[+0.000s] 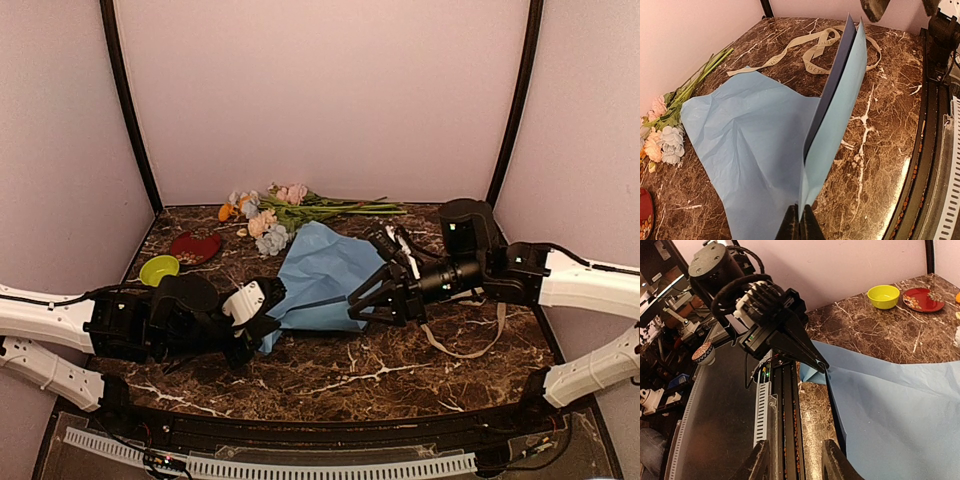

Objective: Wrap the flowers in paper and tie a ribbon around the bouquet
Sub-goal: Pass from the left arm to the right

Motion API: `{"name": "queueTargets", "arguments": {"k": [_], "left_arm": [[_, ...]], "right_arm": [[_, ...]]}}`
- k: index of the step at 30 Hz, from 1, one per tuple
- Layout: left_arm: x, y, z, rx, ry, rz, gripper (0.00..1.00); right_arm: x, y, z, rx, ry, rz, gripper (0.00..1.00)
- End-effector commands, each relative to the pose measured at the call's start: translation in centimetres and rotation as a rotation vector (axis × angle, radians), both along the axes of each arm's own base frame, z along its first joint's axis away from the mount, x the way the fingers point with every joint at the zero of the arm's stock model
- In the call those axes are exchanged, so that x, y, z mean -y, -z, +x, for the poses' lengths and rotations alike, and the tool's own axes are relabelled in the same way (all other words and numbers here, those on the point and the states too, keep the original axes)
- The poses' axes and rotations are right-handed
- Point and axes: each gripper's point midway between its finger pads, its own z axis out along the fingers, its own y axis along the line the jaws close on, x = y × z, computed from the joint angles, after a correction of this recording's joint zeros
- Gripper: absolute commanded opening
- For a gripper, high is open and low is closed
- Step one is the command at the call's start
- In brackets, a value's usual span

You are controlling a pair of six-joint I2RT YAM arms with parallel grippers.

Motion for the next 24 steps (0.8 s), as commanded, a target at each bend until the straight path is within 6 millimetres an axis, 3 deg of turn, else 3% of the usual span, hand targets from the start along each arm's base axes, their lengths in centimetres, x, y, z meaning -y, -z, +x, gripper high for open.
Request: {"name": "queueTargets", "arguments": {"k": [1,8,12,18,22,24], "left_arm": [[0.4,-0.7,0.1,-0.006,0.001,-0.030,0.00],[0.4,-0.6,0.0,-0.011,0.009,-0.030,0.00],[0.5,-0.6,0.0,-0.012,0.011,-0.030,0.00],[0.5,-0.4,-0.1,-0.015,0.014,-0.025,0.00],[0.5,-0.3,0.0,-0.015,0.013,-0.021,0.00],[0.6,-0.3,-0.1,-0.016,0.015,-0.019,0.00]], "right_arm": [[-0.9,1.0,0.6,0.028,0.040,-0.014,0.34],[-0.9,2.3,1.2,0.038,0.071,-0.057,0.32],[-0.1,2.6,1.8,0.076,0.119,-0.078,0.37],[0.2,3.4,1.0,0.074,0.072,-0.097,0.51],[-0.1,3.5,0.3,0.051,0.038,-0.077,0.38],[0.0,3.6,0.4,0.053,0.046,-0.082,0.37]]}}
